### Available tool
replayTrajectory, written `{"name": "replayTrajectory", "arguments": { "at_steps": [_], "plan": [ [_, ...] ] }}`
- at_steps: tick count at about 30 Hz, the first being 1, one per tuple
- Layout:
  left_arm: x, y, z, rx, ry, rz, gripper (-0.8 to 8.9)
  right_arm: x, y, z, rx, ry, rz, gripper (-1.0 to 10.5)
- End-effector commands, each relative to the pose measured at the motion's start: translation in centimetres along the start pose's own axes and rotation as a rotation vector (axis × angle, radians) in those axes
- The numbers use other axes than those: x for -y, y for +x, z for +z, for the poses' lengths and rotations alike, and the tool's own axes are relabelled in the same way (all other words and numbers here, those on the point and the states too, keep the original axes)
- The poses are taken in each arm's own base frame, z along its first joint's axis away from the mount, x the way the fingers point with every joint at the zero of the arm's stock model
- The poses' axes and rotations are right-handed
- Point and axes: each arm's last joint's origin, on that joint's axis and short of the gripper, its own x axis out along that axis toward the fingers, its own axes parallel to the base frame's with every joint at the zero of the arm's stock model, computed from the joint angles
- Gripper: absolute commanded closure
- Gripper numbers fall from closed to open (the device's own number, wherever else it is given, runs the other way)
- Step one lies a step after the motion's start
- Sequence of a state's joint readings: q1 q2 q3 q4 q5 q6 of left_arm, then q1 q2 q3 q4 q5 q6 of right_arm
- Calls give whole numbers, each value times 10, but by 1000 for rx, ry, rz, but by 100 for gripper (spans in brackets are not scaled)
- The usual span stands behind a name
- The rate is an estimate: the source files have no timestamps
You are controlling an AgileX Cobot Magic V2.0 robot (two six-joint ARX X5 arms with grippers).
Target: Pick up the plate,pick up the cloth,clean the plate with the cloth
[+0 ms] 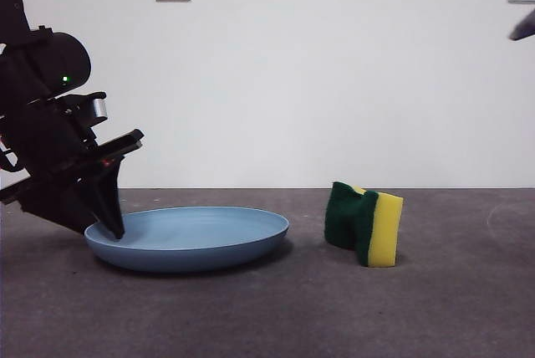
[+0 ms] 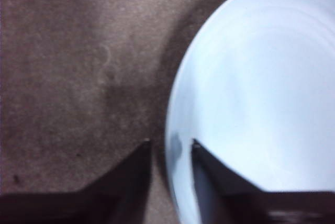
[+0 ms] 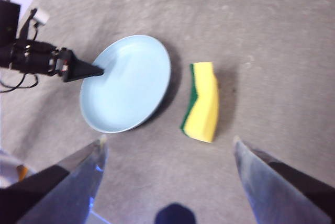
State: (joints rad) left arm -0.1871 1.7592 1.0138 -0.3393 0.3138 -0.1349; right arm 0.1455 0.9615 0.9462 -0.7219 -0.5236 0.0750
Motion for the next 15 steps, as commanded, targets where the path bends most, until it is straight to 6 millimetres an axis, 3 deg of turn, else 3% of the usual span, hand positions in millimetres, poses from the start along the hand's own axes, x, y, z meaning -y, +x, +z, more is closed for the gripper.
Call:
{"name": "replayTrajectory", "arguments": {
  "at_steps": [1,8,15],
  "plan": [
    [4,-9,1,18,41,-6,821,-7,14,3,-25,-32,50,540],
    [24,-68,8,166,114,-18,821,-23,77,6,-151,-95,160,540],
    [46,-153,-3,342,167,101,822,-27,140,7,-275,-122,124,539]
  ]
}}
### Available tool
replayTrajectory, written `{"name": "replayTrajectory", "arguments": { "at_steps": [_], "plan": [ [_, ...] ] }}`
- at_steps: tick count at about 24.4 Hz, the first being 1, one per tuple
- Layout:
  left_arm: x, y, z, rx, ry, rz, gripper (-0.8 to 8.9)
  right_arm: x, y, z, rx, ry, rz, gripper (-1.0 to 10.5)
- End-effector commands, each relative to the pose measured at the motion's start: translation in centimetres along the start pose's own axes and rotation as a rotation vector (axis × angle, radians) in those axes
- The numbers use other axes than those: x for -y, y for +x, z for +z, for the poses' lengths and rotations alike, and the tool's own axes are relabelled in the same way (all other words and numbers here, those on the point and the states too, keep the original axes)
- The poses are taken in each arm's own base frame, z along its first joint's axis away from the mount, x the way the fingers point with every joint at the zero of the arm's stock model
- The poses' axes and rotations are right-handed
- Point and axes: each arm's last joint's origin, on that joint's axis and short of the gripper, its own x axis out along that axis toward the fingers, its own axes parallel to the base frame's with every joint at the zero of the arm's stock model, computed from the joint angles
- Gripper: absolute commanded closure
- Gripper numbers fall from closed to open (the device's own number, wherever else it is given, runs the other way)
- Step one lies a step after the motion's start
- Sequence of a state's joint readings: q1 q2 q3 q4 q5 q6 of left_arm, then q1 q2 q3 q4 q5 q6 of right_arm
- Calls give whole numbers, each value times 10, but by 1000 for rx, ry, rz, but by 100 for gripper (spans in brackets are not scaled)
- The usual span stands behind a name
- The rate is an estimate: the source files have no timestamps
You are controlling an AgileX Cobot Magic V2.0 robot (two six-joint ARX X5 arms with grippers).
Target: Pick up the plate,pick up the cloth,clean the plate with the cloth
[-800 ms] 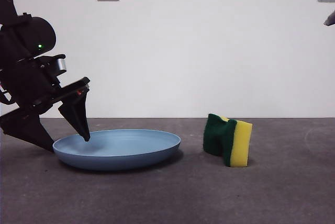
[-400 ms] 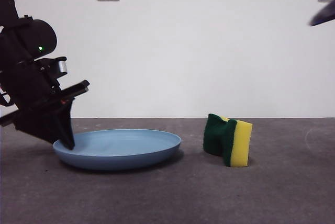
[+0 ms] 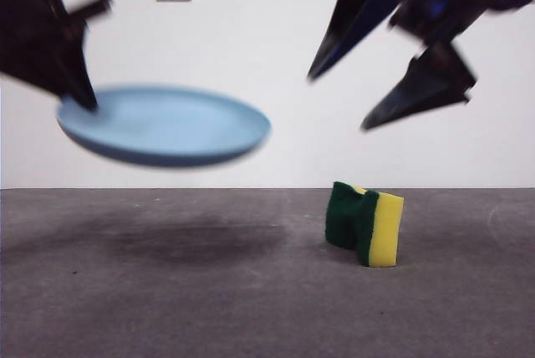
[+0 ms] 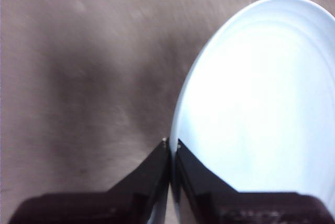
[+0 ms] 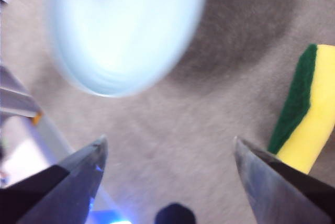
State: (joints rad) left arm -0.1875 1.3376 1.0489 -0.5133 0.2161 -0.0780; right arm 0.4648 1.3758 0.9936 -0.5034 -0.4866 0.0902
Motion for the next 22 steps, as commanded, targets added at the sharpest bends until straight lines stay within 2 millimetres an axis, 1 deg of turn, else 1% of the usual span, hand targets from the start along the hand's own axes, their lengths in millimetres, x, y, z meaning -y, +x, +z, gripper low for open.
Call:
{"name": "replayTrajectory", "arguments": {
  "at_steps": [1,4,6,8,11,12,13,15,16,20,22],
  "plan": [
    [7,-37,4,85,44,51,822,3,22,8,-40,-8,-66,539],
    [13,-71,2,161,55,84,821,5,40,15,-73,-23,-106,539],
    [17,-89,-1,204,60,99,821,7,49,19,-87,-22,-115,539],
    [20,-104,-4,245,67,97,821,11,58,21,-94,-22,-125,539],
    [23,-120,-9,284,72,101,821,18,71,20,-111,-14,-135,540],
    [23,-123,-10,289,71,107,821,20,73,19,-119,-13,-159,540],
    [23,-127,-12,289,70,120,822,25,77,17,-133,-18,-223,540],
    [23,-127,-15,264,67,126,821,31,78,14,-152,-36,-358,540],
    [23,-127,-17,246,66,128,821,31,77,14,-154,-39,-394,540],
    [22,-126,-18,232,64,128,821,35,73,13,-167,-33,-442,541],
    [22,-126,-18,232,64,128,821,37,72,13,-173,-43,-518,542]
  ]
}}
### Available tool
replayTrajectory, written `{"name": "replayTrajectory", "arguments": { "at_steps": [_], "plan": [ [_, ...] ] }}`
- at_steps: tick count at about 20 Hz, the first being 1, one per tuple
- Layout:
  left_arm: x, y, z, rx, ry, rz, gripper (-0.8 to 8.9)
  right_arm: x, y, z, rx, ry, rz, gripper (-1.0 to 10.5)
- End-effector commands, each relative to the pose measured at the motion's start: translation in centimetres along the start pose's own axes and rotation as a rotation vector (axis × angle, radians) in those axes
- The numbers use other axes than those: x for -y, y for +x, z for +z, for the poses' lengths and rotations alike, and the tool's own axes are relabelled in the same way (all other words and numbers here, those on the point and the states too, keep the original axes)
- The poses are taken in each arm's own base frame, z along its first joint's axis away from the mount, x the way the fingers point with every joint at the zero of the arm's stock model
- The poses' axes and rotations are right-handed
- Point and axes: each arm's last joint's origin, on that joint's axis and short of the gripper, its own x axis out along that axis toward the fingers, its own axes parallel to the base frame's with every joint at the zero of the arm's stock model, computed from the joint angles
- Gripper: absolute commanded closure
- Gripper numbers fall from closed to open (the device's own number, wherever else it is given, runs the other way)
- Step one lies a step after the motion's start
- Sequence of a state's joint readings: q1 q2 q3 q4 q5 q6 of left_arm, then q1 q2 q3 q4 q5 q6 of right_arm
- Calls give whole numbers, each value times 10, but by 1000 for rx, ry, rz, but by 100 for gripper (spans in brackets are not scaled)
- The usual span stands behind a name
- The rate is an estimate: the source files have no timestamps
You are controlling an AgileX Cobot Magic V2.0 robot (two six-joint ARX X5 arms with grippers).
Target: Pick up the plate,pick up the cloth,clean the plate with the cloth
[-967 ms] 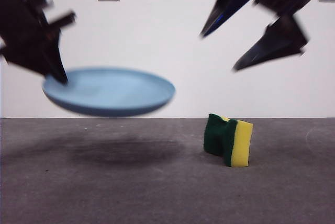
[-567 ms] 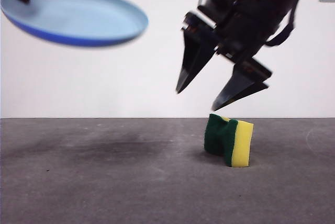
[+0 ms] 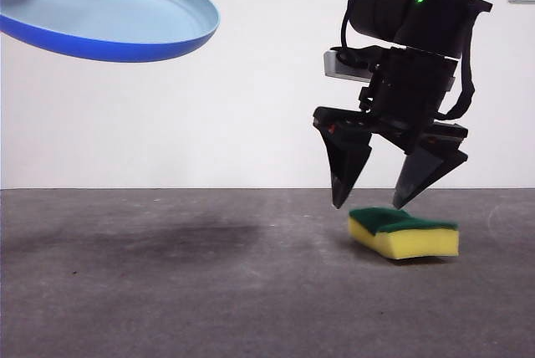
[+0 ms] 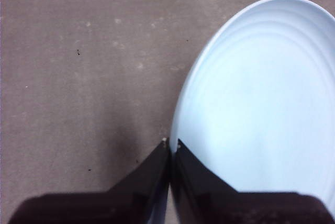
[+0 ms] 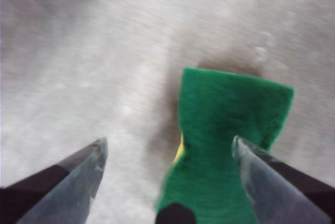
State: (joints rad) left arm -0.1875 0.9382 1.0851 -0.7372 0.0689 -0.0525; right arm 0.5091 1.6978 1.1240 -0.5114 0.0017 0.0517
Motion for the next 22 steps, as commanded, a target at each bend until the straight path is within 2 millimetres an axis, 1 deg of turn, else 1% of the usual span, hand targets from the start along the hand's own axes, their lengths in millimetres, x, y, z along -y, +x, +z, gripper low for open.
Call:
{"name": "replayTrajectory", "arguments": {
  "at_steps": [1,3,4,5,8,10,13,17,18,19,21,22],
  "plan": [
    [1,-1,1,14,7,-6,821,1,0,0,2,-20,-67,542],
    [1,-1,1,14,7,-8,822,3,0,0,3,-18,-86,556],
    [1,-1,1,14,7,-13,821,6,0,0,3,-10,-89,595],
    [1,-1,1,14,7,-14,821,8,0,0,1,-4,-92,606],
    [1,-1,1,14,7,-14,822,15,0,0,-3,21,-99,606],
    [1,-1,1,14,7,-14,822,19,4,-1,-17,45,-93,606],
    [1,-1,2,17,7,-14,821,19,12,-3,-43,49,-51,606],
    [1,-1,2,18,8,-14,822,19,32,-9,-108,49,-53,610],
    [1,-1,2,18,11,-14,821,19,36,-10,-121,49,-58,643],
    [1,-1,2,17,18,-14,822,19,38,-11,-127,49,-58,736],
    [1,-1,2,15,29,-13,822,19,38,-9,-114,47,-58,853],
    [1,-1,2,15,30,-13,822,19,37,-9,-109,46,-57,860]
  ]
}}
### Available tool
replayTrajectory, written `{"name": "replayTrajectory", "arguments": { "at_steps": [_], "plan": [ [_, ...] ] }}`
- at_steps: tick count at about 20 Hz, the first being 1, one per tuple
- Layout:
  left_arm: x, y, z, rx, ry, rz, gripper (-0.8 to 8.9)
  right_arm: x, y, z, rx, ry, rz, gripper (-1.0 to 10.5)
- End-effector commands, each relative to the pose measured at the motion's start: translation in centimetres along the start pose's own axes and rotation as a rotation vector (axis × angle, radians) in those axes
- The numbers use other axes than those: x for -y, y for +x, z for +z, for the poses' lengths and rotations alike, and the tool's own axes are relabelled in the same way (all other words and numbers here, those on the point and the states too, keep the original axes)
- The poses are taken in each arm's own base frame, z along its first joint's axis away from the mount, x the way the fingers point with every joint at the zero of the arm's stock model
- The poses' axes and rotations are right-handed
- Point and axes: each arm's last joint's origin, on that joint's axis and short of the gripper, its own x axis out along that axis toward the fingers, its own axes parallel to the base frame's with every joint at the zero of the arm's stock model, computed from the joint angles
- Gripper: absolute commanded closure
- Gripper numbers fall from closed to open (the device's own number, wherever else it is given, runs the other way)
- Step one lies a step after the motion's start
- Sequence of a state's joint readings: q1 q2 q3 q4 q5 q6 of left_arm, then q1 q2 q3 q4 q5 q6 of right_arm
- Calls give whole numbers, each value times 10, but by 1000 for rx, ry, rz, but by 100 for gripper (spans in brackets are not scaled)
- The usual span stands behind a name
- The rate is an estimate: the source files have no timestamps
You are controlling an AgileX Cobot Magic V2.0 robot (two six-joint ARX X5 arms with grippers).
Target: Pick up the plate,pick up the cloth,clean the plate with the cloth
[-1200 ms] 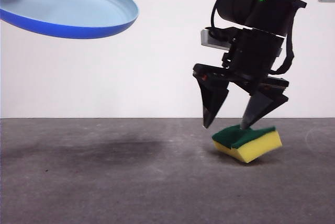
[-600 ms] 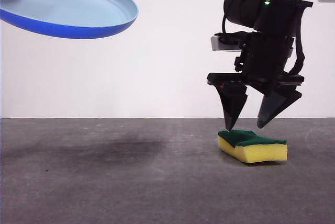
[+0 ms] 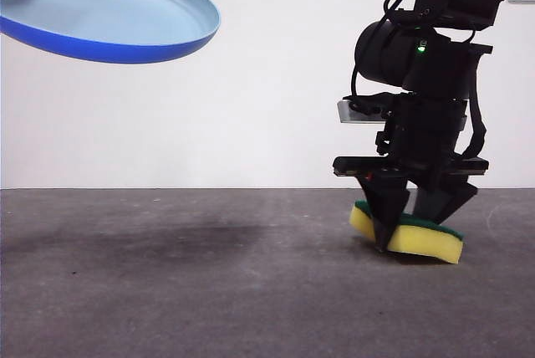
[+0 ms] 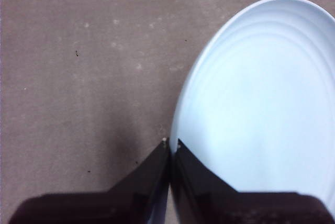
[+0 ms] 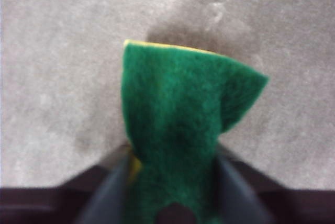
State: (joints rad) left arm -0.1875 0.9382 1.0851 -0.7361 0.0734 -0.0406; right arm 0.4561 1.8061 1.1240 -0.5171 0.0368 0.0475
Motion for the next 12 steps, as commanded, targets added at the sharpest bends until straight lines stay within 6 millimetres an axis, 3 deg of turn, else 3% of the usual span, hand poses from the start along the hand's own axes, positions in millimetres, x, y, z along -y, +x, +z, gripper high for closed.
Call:
{"name": "replayTrajectory", "arguments": {
  "at_steps": [1,6,12],
  "plan": [
    [0,0,2,11,17,-7,821,-1,2,0,4,4,6,860],
    [-1,23,2,-64,12,-8,822,-2,-20,4,69,5,16,956],
    [-1,80,-5,-242,-2,-55,821,-14,-88,4,256,1,136,956]
  ]
}}
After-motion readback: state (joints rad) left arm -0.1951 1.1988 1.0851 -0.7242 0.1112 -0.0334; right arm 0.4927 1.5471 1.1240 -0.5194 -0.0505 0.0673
